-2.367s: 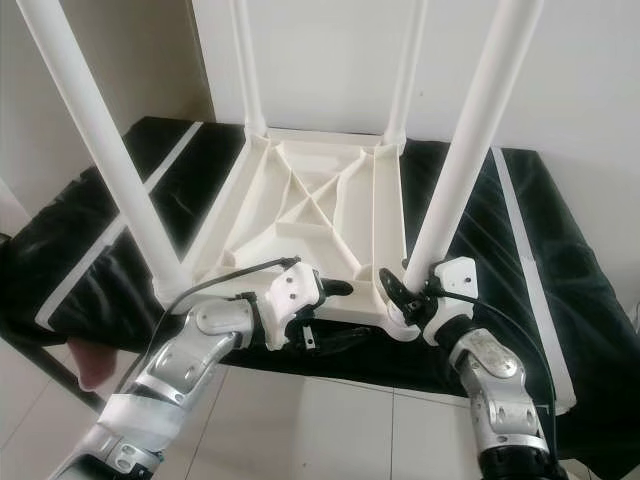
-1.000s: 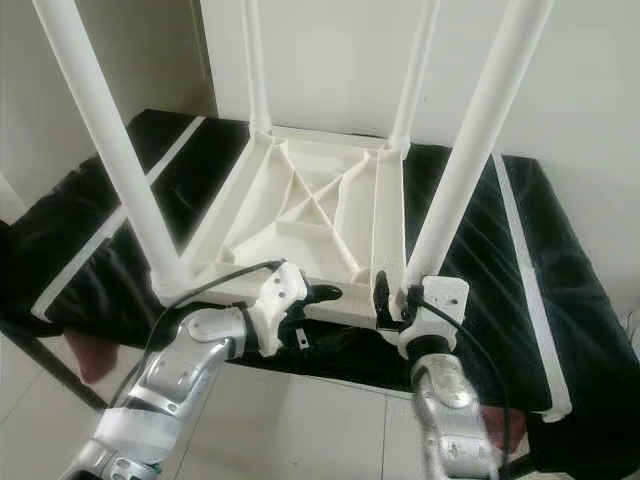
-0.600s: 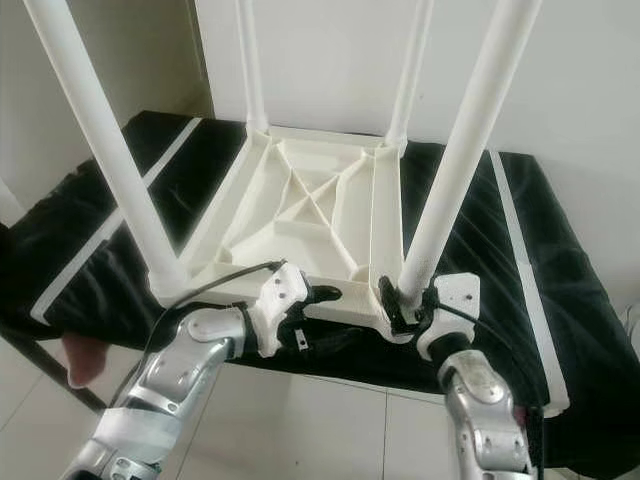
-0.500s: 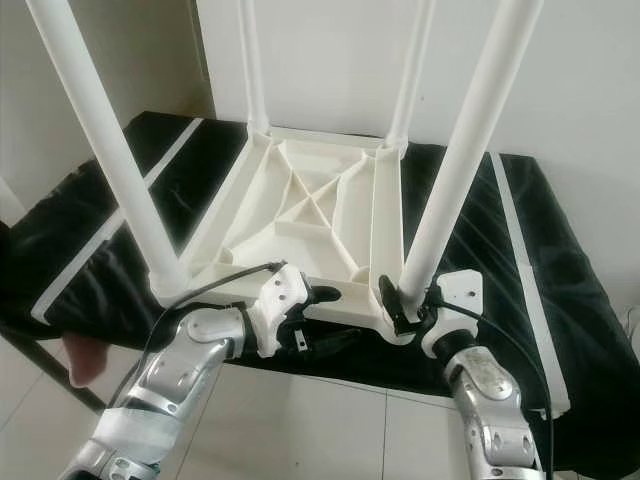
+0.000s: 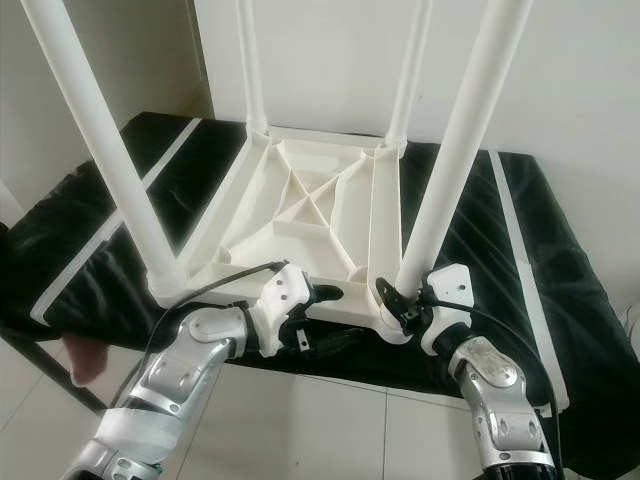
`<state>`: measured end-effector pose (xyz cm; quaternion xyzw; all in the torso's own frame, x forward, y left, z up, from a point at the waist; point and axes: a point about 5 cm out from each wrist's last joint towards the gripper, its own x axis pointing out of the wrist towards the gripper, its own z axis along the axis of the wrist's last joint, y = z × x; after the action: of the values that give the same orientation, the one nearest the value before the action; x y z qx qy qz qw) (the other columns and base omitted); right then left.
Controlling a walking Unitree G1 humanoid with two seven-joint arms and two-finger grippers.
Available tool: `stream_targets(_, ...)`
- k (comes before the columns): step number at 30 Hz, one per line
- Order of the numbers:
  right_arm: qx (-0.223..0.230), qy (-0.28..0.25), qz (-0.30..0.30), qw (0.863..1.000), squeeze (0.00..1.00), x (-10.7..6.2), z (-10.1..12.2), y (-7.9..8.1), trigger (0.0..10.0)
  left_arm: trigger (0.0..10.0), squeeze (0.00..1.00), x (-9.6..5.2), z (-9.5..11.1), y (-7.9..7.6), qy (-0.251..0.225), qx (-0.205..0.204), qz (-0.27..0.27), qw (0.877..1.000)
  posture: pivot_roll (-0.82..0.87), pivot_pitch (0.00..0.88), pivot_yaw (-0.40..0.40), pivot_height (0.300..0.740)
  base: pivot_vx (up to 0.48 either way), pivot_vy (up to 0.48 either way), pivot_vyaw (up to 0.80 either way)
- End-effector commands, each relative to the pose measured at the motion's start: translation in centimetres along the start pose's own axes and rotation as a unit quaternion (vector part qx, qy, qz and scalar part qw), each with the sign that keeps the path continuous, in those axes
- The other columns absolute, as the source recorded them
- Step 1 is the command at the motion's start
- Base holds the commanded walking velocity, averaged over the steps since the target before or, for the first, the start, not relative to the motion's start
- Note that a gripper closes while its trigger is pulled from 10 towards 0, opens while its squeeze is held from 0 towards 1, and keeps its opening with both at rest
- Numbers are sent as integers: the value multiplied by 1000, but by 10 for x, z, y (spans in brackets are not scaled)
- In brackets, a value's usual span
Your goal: Building children table
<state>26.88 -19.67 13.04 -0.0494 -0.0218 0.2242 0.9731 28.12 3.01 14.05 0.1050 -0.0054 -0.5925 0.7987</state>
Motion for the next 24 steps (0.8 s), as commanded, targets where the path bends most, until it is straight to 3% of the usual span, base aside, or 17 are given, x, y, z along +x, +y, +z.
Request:
stream_targets(1, 2, 2, 1, 1000, 0, -1, -2, -2, 0, 10000, 0, -1, 0, 5, 3, 7, 51, 999, -11, 0, -25, 740, 0, 0, 0)
stream_targets(2, 2, 2, 1, 1000, 0, -1, -2, -2, 0, 10000, 0, -1, 0, 5, 3, 7, 51, 999, -11, 0, -25, 740, 0, 0, 0)
stream_targets(3, 5, 1, -8, 1000, 0, -1, -2, -3, 10000, 10000, 0, -1, 0, 5, 3, 7, 51, 999, -11, 0, -25, 740, 0, 0, 0)
stream_targets(15, 33, -12, -140, 990, 0, -4, 1, 1, 10000, 10000, 0, -1, 2, 7, 0, 8, 54, 998, -19, 10, -29, 740, 0, 0, 0)
stream_targets(17, 45, -13, -173, 984, 0, -6, -1, 6, 10000, 10000, 0, -1, 2, 6, 0, 8, 55, 998, -19, 12, -30, 740, 0, 0, 0)
stream_targets(18, 60, -8, -220, 974, 0, -7, -4, 12, 10000, 10000, 0, -1, 2, 6, 0, 7, 55, 998, -22, 16, -29, 740, 0, 0, 0)
stream_targets(24, 80, 11, -300, 951, 0, -7, -10, 21, 10000, 10000, 0, 0, 2, 6, -1, 7, 54, 999, -23, 19, -29, 740, 0, 0, 0)
